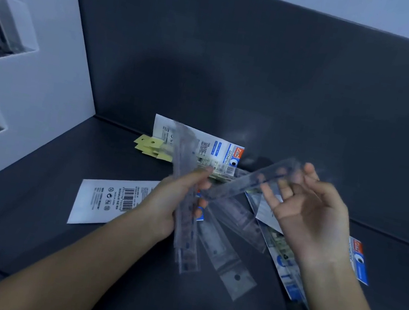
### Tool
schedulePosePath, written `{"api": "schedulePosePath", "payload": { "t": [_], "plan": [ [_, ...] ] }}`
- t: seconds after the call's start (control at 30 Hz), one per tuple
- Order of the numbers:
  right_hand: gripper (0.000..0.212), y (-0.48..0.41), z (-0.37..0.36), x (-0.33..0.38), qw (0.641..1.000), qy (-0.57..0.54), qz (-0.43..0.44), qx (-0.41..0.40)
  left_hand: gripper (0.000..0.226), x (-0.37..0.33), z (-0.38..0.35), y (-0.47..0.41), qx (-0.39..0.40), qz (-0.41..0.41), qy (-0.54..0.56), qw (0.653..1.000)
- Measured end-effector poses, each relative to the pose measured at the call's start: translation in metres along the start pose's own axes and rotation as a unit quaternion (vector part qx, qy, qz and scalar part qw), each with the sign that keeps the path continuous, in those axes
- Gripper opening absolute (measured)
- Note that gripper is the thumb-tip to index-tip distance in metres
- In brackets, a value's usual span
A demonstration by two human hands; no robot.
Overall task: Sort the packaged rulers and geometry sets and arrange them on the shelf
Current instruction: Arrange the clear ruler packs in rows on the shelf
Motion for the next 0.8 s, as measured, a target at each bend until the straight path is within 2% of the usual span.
{"api": "schedulePosePath", "payload": {
  "t": [0.13,0.27,0.4,0.5,0.6,0.67,0.73,0.8],
  "plan": [
    [0.017,0.005,-0.011,0.000,0.998,-0.039,-0.037,0.037,0.049,-0.005,-0.009,0.010,0.025,-0.073,-0.079,0.994],
    [0.016,0.010,-0.021,0.003,0.999,-0.037,-0.026,0.026,0.050,-0.009,-0.009,0.013,0.038,-0.072,-0.104,0.991],
    [0.023,0.006,-0.021,-0.006,0.997,-0.047,-0.030,0.052,0.054,-0.011,-0.014,0.020,0.112,-0.085,-0.179,0.974],
    [0.025,0.007,-0.018,-0.020,0.995,-0.018,-0.057,0.076,0.049,-0.011,-0.016,0.023,0.131,-0.083,-0.232,0.960],
    [0.028,0.011,-0.014,-0.031,0.995,0.048,-0.060,0.061,0.044,-0.010,-0.014,0.021,0.108,-0.090,-0.201,0.970],
    [0.040,0.010,-0.012,-0.031,0.993,0.072,-0.045,0.086,0.045,-0.009,-0.010,0.019,0.082,-0.089,-0.154,0.981],
    [0.051,0.012,-0.013,-0.029,0.981,0.146,-0.030,0.121,0.038,-0.009,-0.006,0.016,0.064,-0.091,-0.092,0.989],
    [0.040,0.016,-0.012,-0.031,0.954,0.264,-0.002,0.140,0.028,-0.010,-0.005,0.015,0.051,-0.094,-0.049,0.993]
  ]
}}
Point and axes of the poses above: each hand's wrist, its own y-axis away from the middle knuckle, its own z-axis out of the back of the hand, x = y × z, the point moved 3 cm from there along -y, towards the middle knuckle, and after that the axes turned 15 degrees about -y, right-handed, at the moved point
